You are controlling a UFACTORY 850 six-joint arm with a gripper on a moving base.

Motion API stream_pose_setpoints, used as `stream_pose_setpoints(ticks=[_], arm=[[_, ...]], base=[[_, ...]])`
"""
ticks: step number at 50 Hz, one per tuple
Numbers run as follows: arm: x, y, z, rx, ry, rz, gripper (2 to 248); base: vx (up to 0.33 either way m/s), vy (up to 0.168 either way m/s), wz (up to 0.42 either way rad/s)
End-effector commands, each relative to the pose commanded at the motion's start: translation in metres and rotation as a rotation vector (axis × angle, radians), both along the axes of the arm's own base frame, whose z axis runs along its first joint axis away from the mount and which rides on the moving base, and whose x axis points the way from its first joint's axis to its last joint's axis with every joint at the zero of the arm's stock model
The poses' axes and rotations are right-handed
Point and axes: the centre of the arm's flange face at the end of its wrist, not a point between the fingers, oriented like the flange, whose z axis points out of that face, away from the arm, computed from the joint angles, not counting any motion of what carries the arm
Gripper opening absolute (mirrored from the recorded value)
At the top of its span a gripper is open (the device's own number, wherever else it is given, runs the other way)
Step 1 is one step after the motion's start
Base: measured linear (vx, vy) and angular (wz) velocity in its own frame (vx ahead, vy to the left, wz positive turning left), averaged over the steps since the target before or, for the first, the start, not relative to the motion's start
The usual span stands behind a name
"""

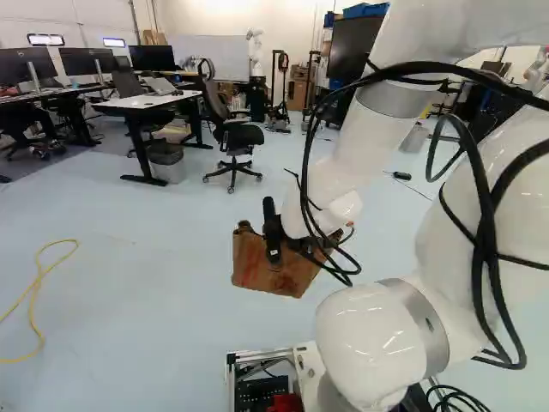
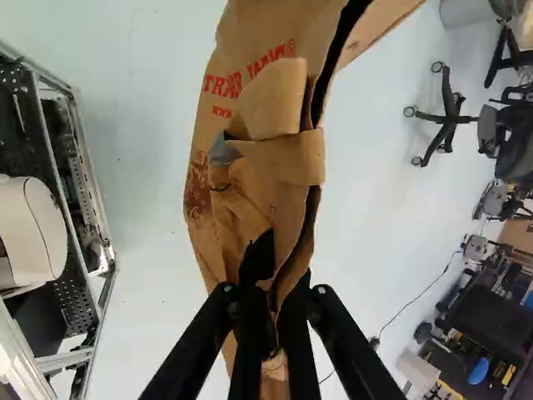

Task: Pick up the grocery bag from the ground

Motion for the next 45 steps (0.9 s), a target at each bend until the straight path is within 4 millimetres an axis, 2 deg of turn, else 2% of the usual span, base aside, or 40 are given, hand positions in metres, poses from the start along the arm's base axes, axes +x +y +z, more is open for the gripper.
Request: stream_pose_setpoints(ticks=[45], arm=[[0.003, -0.006, 0.013, 0.235, -0.146, -0.322, 24]], base=[[0.000, 0.000, 0.000]])
